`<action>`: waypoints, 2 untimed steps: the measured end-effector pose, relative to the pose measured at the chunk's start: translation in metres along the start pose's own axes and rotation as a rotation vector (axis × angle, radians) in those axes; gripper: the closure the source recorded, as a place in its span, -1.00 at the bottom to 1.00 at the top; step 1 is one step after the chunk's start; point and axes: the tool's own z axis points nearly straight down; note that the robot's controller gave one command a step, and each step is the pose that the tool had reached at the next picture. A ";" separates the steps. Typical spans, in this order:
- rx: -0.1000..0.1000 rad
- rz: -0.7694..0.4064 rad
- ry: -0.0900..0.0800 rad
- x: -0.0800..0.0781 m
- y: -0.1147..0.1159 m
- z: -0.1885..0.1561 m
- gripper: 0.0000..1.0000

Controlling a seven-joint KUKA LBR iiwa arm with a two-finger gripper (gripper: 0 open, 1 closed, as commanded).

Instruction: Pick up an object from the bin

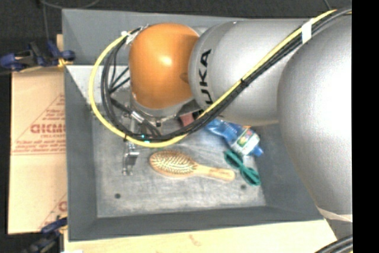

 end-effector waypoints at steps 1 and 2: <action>-0.002 0.003 -0.008 -0.002 -0.001 -0.004 -1.00; 0.000 -0.123 -0.007 0.013 -0.031 -0.010 -1.00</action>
Offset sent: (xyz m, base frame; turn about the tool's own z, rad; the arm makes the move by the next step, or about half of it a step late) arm -0.0289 -0.0744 0.0186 -0.2504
